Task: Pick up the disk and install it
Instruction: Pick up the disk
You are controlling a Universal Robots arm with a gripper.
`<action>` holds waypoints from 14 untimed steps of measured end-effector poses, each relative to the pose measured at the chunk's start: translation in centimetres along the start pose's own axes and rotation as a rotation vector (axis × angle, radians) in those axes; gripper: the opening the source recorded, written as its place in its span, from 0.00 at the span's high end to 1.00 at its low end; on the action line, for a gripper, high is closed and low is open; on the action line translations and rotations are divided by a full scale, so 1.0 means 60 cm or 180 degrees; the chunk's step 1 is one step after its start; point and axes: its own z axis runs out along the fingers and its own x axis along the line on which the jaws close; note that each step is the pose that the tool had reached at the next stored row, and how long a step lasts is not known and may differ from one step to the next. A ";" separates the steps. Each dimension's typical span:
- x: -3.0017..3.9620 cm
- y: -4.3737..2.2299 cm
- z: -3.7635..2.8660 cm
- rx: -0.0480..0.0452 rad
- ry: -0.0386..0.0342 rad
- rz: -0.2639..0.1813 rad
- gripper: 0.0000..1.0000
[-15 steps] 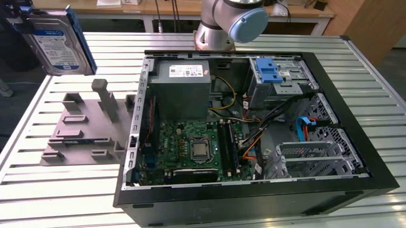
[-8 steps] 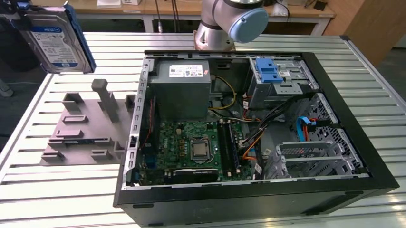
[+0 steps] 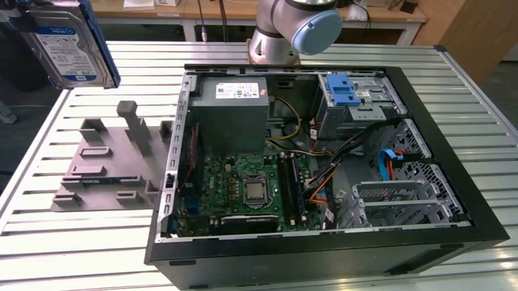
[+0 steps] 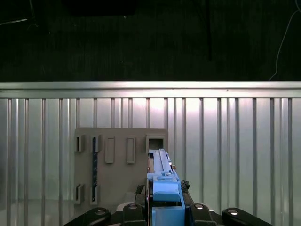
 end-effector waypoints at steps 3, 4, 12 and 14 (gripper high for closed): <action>0.000 0.000 -0.007 0.0000 0.0000 0.0000 0.64; 0.000 0.000 -0.010 0.0000 0.0000 0.0000 0.64; 0.000 0.000 -0.025 0.0002 0.0000 0.0000 0.64; 0.000 0.000 -0.029 0.0003 -0.0001 0.0000 0.64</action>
